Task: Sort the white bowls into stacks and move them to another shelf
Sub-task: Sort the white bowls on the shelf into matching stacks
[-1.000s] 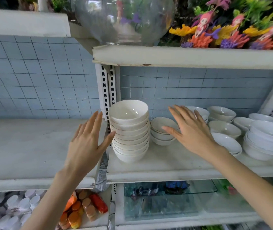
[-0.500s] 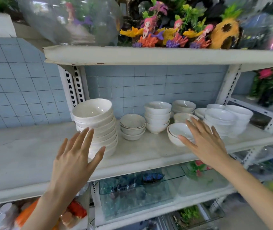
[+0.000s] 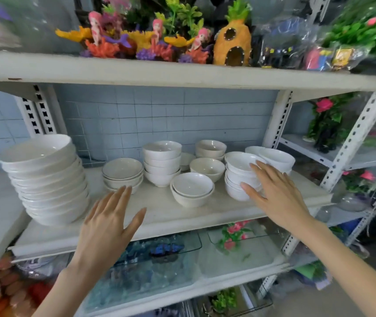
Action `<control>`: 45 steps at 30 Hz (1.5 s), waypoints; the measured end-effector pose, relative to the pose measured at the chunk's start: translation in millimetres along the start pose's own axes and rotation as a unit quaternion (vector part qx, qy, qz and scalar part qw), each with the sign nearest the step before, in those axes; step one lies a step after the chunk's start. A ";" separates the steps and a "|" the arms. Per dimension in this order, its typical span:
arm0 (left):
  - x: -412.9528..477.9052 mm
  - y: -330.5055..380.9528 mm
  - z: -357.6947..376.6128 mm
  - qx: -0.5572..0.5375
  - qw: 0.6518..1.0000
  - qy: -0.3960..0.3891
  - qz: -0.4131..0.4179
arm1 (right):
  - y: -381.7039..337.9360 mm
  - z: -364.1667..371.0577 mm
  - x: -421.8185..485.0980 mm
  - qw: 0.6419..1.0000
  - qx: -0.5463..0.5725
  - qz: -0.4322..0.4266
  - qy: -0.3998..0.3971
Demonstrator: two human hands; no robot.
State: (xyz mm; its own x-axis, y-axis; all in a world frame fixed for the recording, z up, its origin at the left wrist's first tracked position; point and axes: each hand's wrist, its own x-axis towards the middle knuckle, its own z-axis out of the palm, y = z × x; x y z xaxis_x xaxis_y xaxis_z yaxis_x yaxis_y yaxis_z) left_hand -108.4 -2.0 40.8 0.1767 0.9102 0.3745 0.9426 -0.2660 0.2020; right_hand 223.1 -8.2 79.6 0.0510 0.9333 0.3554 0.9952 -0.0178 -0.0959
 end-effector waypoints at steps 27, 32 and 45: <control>292.5 151.4 123.1 -0.148 0.961 -0.231 -0.039 | 114.5 62.2 283.9 0.940 0.113 -0.099 -0.308; 317.7 145.0 154.7 -0.190 0.944 -0.248 -0.106 | 118.9 99.6 319.6 0.926 0.080 -0.118 -0.351; 332.6 149.0 180.8 -0.277 0.929 -0.142 -0.199 | 102.5 141.5 350.4 0.859 0.245 -0.218 -0.394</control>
State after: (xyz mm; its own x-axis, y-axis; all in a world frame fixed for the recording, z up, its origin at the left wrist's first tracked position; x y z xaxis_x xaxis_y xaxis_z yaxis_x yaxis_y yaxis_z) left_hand 142.1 318.4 31.9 -0.0132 0.9976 -0.0686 0.6729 0.0596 0.7373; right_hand 331.2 367.8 62.7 -0.5814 0.7693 -0.2647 0.7414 0.3670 -0.5618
